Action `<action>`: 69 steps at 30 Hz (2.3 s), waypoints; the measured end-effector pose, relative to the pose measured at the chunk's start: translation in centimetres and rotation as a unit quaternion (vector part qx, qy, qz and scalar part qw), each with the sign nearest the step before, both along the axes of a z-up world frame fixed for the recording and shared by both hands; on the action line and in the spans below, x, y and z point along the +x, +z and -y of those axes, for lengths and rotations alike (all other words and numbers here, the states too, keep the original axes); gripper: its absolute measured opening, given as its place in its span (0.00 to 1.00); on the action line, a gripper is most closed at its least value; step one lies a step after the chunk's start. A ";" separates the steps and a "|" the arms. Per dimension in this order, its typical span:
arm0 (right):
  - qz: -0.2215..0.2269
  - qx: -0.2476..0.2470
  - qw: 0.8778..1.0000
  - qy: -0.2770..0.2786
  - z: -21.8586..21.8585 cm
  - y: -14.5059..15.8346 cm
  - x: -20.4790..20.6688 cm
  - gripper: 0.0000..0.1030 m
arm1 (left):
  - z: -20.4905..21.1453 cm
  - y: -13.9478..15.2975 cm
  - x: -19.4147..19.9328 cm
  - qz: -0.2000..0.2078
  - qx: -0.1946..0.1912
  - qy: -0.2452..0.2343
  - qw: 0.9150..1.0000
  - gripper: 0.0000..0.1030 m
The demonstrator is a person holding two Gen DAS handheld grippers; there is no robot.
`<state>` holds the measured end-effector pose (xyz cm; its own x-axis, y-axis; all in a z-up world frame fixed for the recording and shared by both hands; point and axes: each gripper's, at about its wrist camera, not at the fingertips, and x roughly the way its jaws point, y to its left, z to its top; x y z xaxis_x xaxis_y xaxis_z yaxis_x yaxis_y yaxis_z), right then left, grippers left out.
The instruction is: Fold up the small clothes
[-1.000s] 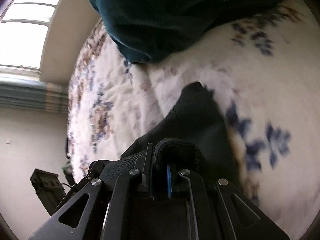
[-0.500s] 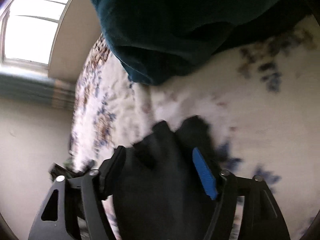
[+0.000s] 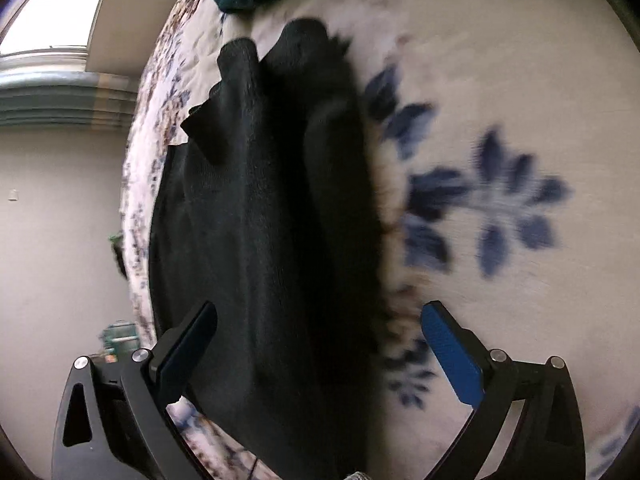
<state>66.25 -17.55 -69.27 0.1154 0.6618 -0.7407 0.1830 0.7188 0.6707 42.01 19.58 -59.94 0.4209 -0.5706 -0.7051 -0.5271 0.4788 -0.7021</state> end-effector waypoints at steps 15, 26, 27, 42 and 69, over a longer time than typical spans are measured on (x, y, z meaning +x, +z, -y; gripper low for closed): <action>0.007 -0.002 1.000 -0.026 -2.1 -0.9 -1.2 0.29 | -0.3 4.0 6.9 0.057 0.102 -0.049 0.992 0.32; -0.093 0.088 0.982 -0.142 -8.5 0.4 -17.6 0.38 | -5.6 4.9 13.6 0.064 0.128 -0.222 0.965 0.60; -0.114 0.086 0.980 -0.137 -8.9 -0.5 -17.8 0.55 | -6.4 4.7 12.7 0.065 0.114 -0.199 0.971 0.62; -0.061 0.031 0.979 -0.190 1.0 -3.5 -14.1 0.90 | -1.0 2.5 5.4 0.061 0.156 -0.147 0.975 0.55; -0.007 -0.174 0.977 -0.125 -2.7 9.2 -22.8 0.82 | -0.5 11.4 -0.3 -0.005 0.421 -0.219 0.880 0.76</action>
